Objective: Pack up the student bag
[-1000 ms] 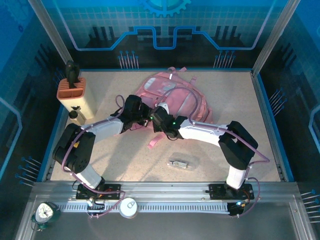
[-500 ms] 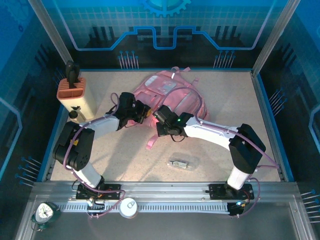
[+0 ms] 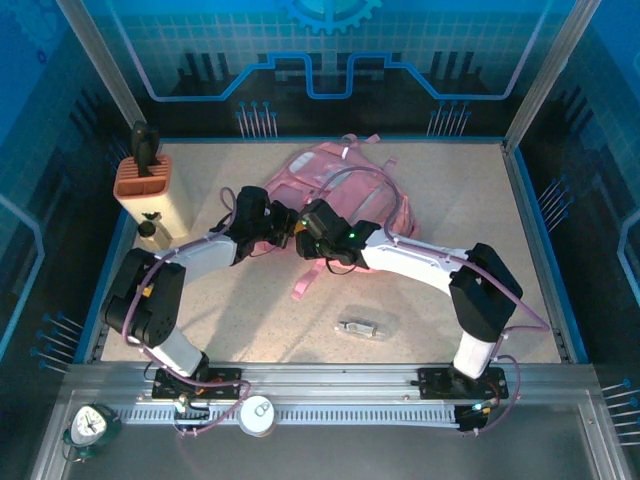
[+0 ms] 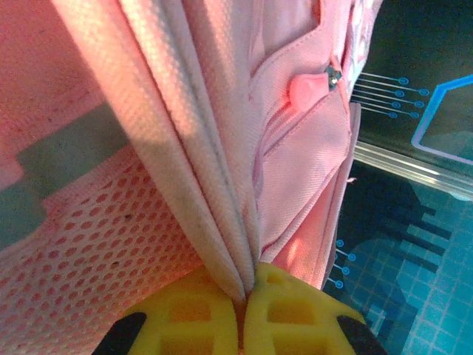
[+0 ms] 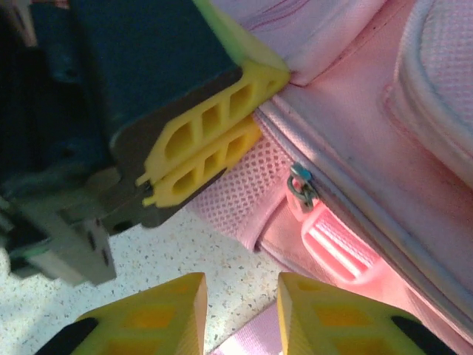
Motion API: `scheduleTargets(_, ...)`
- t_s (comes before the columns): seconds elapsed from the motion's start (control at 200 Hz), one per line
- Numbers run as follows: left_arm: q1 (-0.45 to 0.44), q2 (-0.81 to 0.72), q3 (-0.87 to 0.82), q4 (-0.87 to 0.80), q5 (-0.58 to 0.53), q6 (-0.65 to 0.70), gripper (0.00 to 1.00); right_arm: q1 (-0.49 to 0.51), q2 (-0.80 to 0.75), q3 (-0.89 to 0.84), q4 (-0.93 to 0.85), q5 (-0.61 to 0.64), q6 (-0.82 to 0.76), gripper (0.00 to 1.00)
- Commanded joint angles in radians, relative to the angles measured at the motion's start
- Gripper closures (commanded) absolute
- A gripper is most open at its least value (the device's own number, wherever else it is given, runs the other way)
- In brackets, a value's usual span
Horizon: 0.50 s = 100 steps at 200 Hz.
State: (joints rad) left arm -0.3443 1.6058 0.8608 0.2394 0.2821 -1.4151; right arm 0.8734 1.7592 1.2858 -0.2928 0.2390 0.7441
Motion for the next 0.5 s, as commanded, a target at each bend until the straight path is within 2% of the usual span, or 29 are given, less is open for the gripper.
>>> scheduleTargets(0.0,-0.029,-0.063,0.005,0.013,0.028,0.002,1.0,-0.011,-0.004,-0.056,0.121,0.05,0.032,0.66)
scheduleTargets(0.14,-0.056,-0.072,0.022,-0.033,0.003,0.014,1.0,-0.015,-0.004,-0.073,0.098,0.149,0.041,0.66)
scheduleTargets(0.495,-0.133,-0.063,0.057,-0.068,-0.042,-0.02,1.0,-0.065,-0.06,-0.208,0.263,0.183,-0.014,0.61)
